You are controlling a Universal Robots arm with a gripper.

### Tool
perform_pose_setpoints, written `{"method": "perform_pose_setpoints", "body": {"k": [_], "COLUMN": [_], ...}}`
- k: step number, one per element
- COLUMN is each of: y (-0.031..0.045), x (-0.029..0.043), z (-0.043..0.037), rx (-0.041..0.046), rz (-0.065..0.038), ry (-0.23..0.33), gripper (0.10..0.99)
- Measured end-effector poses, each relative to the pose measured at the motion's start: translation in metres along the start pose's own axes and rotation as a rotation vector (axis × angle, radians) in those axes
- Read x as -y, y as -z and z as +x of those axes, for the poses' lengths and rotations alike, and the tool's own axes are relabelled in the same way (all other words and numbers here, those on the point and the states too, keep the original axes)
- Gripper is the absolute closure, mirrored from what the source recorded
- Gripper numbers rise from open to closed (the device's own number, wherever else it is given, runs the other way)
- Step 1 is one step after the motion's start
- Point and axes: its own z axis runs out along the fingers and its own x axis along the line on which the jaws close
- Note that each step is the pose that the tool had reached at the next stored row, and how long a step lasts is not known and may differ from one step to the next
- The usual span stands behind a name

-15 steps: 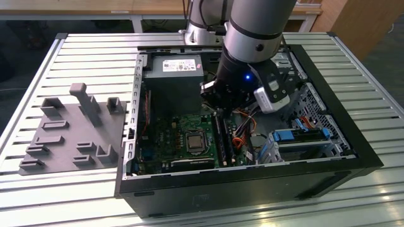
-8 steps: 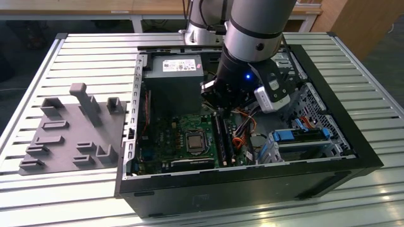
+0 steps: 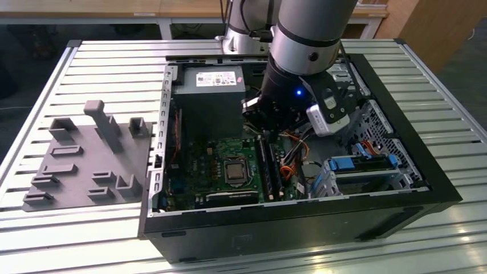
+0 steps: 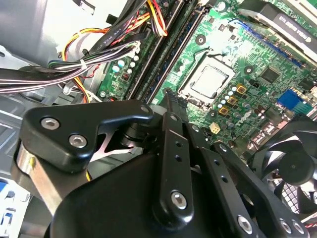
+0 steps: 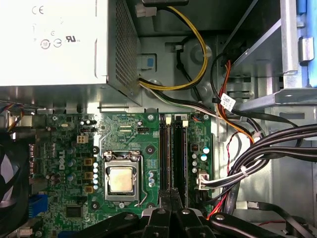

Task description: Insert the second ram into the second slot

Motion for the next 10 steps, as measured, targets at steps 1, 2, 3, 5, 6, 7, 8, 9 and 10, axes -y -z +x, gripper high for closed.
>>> {"method": "perform_pose_setpoints", "body": {"k": [1, 2, 3, 5, 6, 7, 8, 9, 10], "y": [0.0000, -0.0002, -0.0007, -0.0013, -0.0019, -0.0030, -0.0044, -0.0061, -0.0074], "x": [0.0000, 0.0000, 0.0000, 0.0001, 0.0001, 0.0001, 0.0002, 0.0003, 0.0003], "z": [0.0000, 0.0000, -0.0001, -0.0001, -0.0001, -0.0002, -0.0003, -0.0004, -0.0004], "rx": [0.0000, 0.0000, 0.0001, 0.0001, 0.0003, 0.0004, 0.0004, 0.0004, 0.0004], "rz": [0.000, 0.000, 0.000, 0.000, 0.000, 0.000, 0.000, 0.000, 0.000], "ry": [0.000, 0.000, 0.000, 0.000, 0.000, 0.000, 0.000, 0.000, 0.000], "gripper": [0.976, 0.976, 0.976, 0.976, 0.976, 0.976, 0.976, 0.976, 0.976]}}
